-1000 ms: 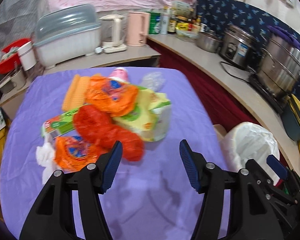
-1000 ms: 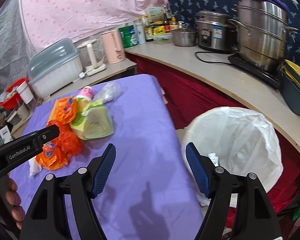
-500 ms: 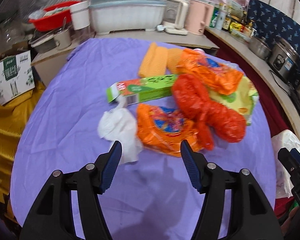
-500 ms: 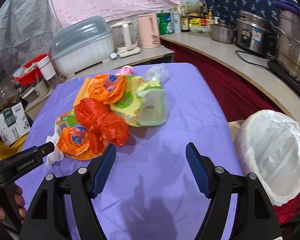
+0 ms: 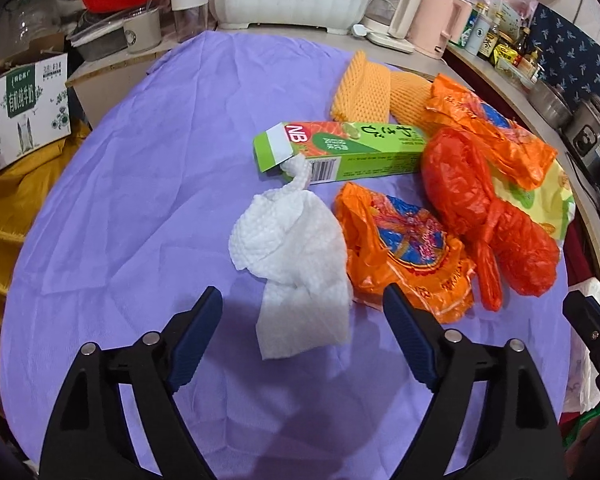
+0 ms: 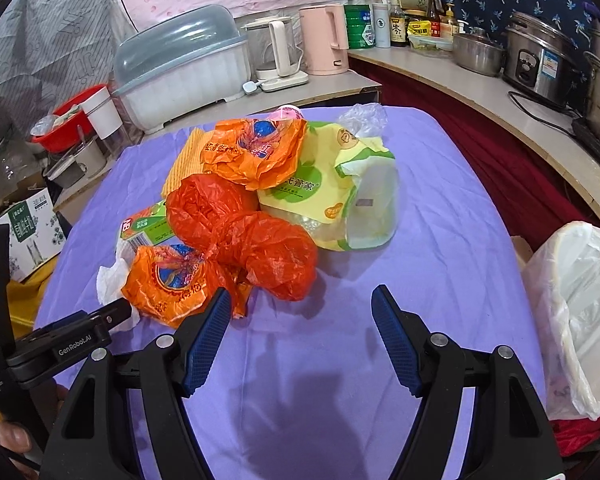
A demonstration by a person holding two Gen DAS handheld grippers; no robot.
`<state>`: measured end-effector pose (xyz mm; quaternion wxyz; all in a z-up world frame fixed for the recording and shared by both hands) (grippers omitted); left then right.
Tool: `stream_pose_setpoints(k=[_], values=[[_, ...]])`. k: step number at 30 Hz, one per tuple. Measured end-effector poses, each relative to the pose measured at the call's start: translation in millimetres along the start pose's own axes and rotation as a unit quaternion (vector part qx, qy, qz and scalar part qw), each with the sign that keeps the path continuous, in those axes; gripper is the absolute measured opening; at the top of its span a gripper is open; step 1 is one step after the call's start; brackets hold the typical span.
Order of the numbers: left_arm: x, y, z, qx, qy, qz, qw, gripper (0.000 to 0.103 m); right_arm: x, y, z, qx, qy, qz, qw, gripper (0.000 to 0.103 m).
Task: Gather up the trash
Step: 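Grasp the white paper towel with the left gripper and the orange bag with the right, then carry the paper towel and orange bag over the trash bin with both grippers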
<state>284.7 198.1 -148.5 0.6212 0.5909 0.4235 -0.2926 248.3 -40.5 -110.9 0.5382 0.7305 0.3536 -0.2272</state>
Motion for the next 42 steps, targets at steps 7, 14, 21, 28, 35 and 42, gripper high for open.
stream_pose_setpoints(k=[7, 14, 21, 28, 35, 42], values=[[19, 3, -1, -0.001, -0.007, -0.015, 0.9999, 0.074, 26, 12, 1, 0.0, 0.002, -0.005, 1.0, 0.07], [20, 4, 2, 0.014, -0.025, -0.017, 0.9994, 0.043, 50, 15, 5, 0.009, 0.007, -0.02, 1.0, 0.067], [19, 3, -1, 0.005, -0.042, -0.023, 0.9988, 0.014, 56, 5, -7, 0.005, 0.032, -0.037, 0.999, 0.025], [3, 0, -3, 0.005, -0.04, -0.01, 0.9991, 0.009, 37, 5, -16, -0.003, 0.047, -0.022, 0.999, 0.014], [-26, 2, -13, -0.003, -0.042, 0.014, 0.999, 0.009, 4, 14, -24, -0.008, 0.06, 0.011, 0.998, 0.013], [-65, 3, -15, -0.005, -0.05, 0.045, 0.9978, 0.009, -35, 22, -25, -0.008, 0.068, 0.048, 0.996, 0.012]])
Point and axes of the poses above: each gripper's, at about its wrist camera, not at the fingertips, and x roughly the way its jaws point, z to its right, y to its top, the point moved 6 cm from there along x, roughly the way its jaws point, and after that the axes turned 14 degrees about y, right-handed, at the moved point
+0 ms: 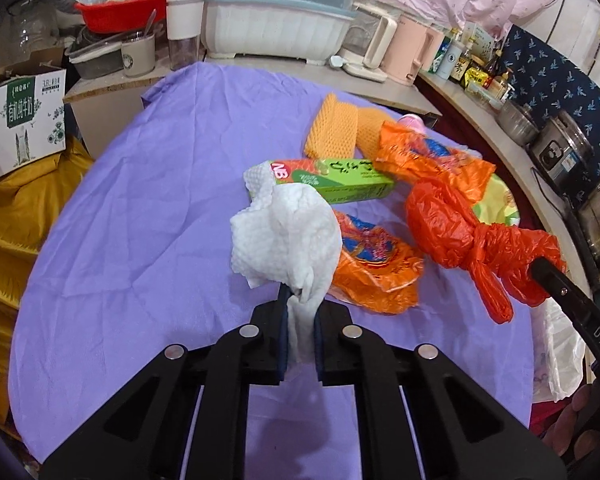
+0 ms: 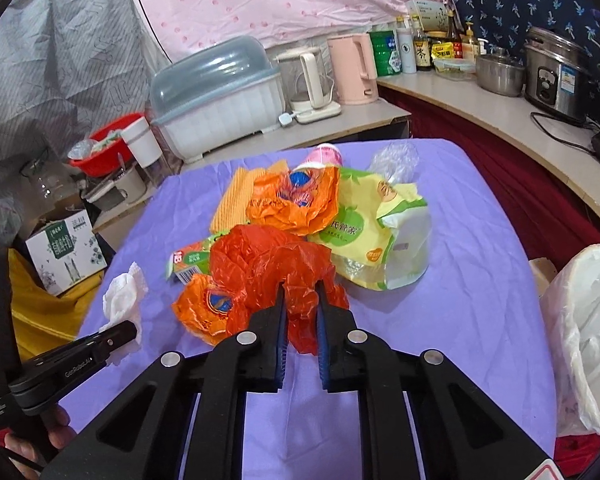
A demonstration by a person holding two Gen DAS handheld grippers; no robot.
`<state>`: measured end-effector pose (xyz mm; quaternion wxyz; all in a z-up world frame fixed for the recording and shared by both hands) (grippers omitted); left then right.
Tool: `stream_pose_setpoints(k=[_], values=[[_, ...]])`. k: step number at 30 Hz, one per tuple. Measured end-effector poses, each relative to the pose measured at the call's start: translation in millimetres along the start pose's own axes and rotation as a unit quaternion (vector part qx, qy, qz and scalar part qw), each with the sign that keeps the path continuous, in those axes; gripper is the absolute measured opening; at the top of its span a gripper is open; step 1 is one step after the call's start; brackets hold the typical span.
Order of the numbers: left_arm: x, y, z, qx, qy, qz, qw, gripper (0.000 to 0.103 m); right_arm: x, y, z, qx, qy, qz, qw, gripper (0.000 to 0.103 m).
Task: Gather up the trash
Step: 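Carry the paper towel and orange bag over the trash bin with both grippers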
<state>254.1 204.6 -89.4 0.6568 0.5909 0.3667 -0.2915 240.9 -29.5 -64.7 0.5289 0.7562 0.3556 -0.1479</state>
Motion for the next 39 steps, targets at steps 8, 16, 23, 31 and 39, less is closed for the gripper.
stream_pose_setpoints(k=[8, 16, 23, 31, 39], values=[[-45, -5, 29, 0.025, -0.023, 0.031, 0.999, 0.009, -46, 7, 7, 0.003, -0.001, 0.04, 0.999, 0.011], [-84, -20, 94, 0.077, -0.061, 0.053, 0.9938, 0.009, -99, 6, 42, 0.029, -0.024, 0.079, 0.996, 0.011], [-106, -40, 164, 0.128, -0.093, 0.06, 0.9856, 0.009, -144, -6, 90, 0.06, -0.058, 0.105, 0.991, 0.011], [-131, -73, 254, 0.203, -0.132, 0.07, 0.9677, 0.009, -196, -26, 157, 0.107, -0.105, 0.135, 0.979, 0.011], [-137, -104, 340, 0.27, -0.17, 0.06, 0.9458, 0.009, -244, -56, 228, 0.166, -0.16, 0.156, 0.961, 0.011]])
Point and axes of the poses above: each gripper's, at about its wrist camera, not at the fingertips, and x roughly the way its jaws point, z to its right, y to its top, the point moved 6 cm from there along x, roughly the way its jaws point, and after that the axes turned 14 degrees about y, right-handed, at the moved point
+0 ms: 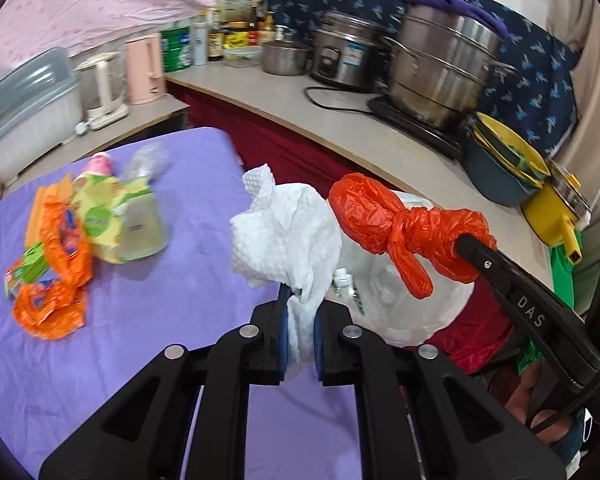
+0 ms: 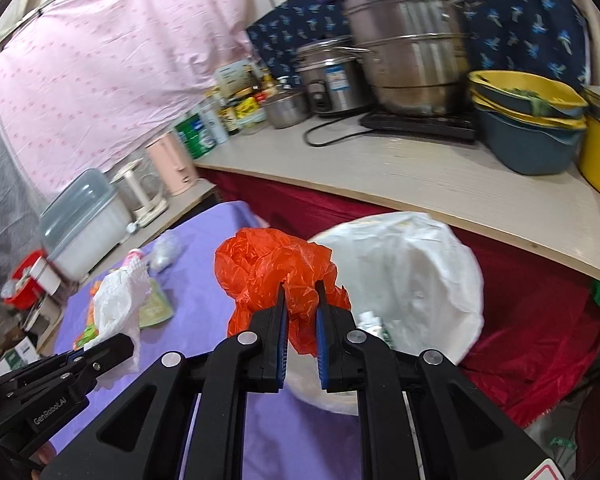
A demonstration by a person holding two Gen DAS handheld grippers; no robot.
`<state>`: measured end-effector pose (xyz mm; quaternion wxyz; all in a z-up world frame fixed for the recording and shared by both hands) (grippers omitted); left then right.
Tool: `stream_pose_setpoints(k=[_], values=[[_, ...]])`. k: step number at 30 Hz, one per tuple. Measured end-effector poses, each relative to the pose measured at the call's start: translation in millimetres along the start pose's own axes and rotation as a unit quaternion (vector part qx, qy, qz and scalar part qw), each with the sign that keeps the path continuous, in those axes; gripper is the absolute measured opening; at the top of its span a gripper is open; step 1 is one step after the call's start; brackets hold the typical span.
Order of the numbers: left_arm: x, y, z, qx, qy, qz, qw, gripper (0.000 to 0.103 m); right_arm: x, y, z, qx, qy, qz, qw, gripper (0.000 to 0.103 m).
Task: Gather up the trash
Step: 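Carry the paper towel and orange bag over the trash bin with both grippers, then open both grippers to drop the towel and orange bag into the bin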
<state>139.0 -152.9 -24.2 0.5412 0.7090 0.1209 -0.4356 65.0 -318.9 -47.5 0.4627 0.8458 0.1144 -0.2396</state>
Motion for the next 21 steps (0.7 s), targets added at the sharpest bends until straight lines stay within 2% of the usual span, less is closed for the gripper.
stream_pose_setpoints(k=[6, 11, 21], values=[[20, 2, 51, 0.035, -0.041, -0.012, 0.9985, 0.009, -12, -2, 49, 0.029, -0.039, 0.007, 0.999, 0.011], [35, 1, 82, 0.062, -0.058, -0.018, 0.9962, 0.009, -15, -8, 74, 0.048, -0.056, 0.007, 0.997, 0.011], [65, -8, 101, 0.085, -0.054, -0.048, 0.9937, 0.011, -5, -11, 90, 0.062, -0.064, -0.001, 0.996, 0.011]])
Point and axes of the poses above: each gripper's, at about its wrist camera, not at the fingertips, and x roughly the way its jaws point, z to its right, y to its top, the point moved 6 cm from there along x, roughly the way its jaws point, and after that the axes turned 14 degrees about y, right-handed, at the moved point
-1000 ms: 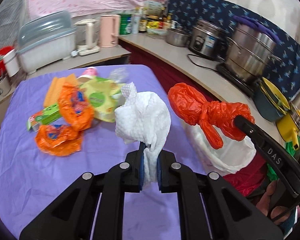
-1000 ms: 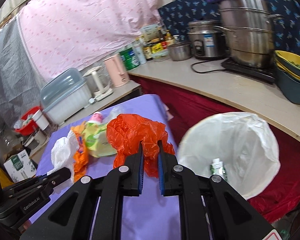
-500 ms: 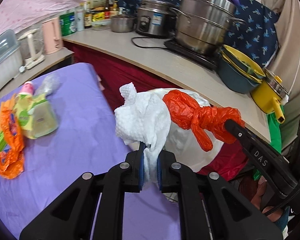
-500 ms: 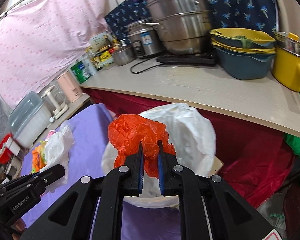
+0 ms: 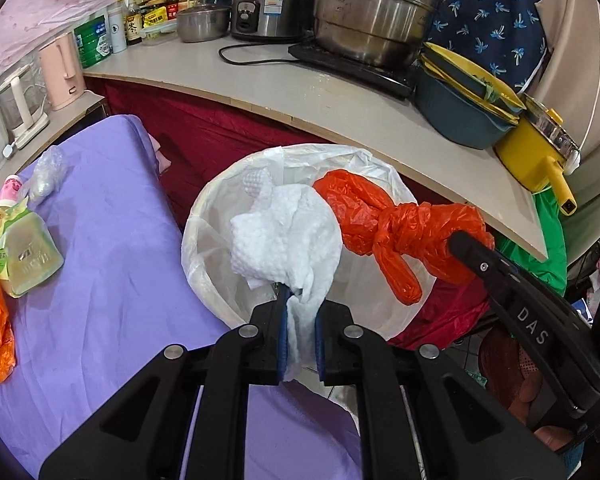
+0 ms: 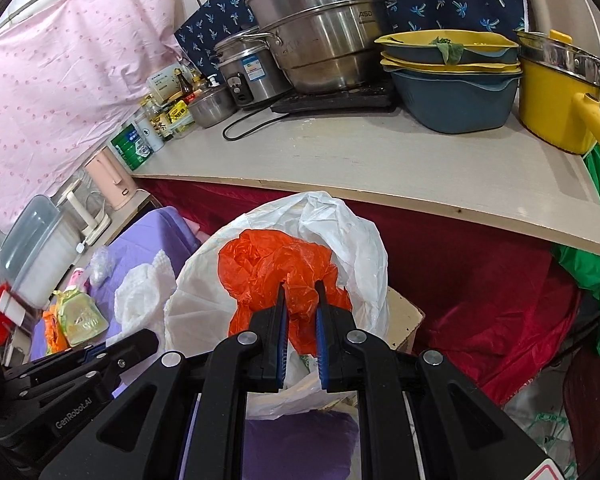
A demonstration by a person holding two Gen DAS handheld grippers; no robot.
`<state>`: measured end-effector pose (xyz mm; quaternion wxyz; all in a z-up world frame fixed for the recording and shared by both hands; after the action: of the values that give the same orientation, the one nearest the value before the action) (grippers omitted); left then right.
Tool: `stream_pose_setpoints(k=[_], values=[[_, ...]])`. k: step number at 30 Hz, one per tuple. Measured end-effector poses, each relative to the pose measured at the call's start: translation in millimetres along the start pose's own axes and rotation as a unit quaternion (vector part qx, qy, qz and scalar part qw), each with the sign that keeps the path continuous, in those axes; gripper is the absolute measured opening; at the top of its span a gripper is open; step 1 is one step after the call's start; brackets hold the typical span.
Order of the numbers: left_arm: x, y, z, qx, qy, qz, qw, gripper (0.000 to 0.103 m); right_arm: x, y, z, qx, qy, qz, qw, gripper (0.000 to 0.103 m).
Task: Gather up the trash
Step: 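Open both grippers to drop the towel and orange bag into the bin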
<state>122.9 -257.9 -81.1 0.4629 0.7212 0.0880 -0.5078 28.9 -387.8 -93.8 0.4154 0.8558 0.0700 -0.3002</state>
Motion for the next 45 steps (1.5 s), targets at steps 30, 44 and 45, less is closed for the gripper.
stream_pose_setpoints(k=[30, 44, 45], values=[[-18, 6, -41, -0.044, 0.045, 0.024, 0.9978, 0.054, 1, 1, -36, -0.016, 0.023, 0.002, 1.0, 0.04], [-32, -18, -123, -0.118, 0.087, 0.023, 0.9889, 0.054, 15, -14, -92, -0.059, 0.052, -0.021, 0.997, 0.041], [-33, -21, -131, -0.124, 0.091, 0.021, 0.9879, 0.054, 17, -17, -97, -0.063, 0.055, -0.024, 0.996, 0.041]])
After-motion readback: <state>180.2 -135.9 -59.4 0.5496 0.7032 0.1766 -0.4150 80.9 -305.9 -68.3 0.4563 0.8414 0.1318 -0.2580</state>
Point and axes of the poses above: each gripper's, at about its wrist camera, not at the fingertips, and x roughly the way its jaws point, z to its right, y to its top, the point moved 6 cm from there along x, roughly the way its jaws point, and after that the axes turned 14 degrees about y, right-handed, at the moved point
